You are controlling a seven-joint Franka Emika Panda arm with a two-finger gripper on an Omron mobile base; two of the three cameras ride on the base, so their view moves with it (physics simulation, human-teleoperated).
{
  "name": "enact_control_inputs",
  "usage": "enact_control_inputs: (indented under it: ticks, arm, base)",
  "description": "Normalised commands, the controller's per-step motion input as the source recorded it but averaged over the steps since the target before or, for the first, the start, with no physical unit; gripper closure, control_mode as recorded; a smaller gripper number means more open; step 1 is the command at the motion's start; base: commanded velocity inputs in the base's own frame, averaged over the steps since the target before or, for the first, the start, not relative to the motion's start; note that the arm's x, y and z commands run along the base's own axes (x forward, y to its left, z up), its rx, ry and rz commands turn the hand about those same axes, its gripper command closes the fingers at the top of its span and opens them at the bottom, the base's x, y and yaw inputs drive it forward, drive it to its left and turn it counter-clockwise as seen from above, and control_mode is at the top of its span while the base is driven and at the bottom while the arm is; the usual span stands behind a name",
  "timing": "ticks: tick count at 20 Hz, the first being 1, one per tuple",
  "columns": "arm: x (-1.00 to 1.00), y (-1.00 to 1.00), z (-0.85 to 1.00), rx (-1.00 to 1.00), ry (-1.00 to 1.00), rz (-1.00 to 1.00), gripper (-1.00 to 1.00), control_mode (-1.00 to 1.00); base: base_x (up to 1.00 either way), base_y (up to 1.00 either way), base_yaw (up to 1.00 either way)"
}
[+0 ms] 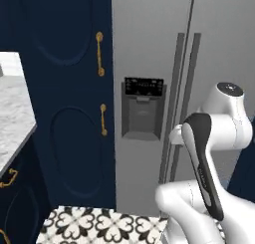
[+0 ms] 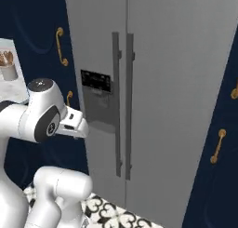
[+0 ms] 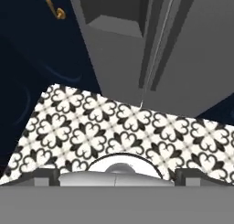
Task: Grab a lemon wedge from the fridge and one ice cube from the ice bowl, and put them in the glass of lemonade.
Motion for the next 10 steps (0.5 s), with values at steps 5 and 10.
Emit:
enact_control_inputs:
  ticks: [5, 10]
  arm:
    - [0.0, 0.0, 0.0, 0.0, 0.0, 0.0, -1.0, 1.0]
    - [0.0, 0.0, 0.0, 0.0, 0.0, 0.0, -1.0, 1.0]
  base:
    - [0.23, 0.28, 0.95]
    - [0.66, 0.2, 0.83]
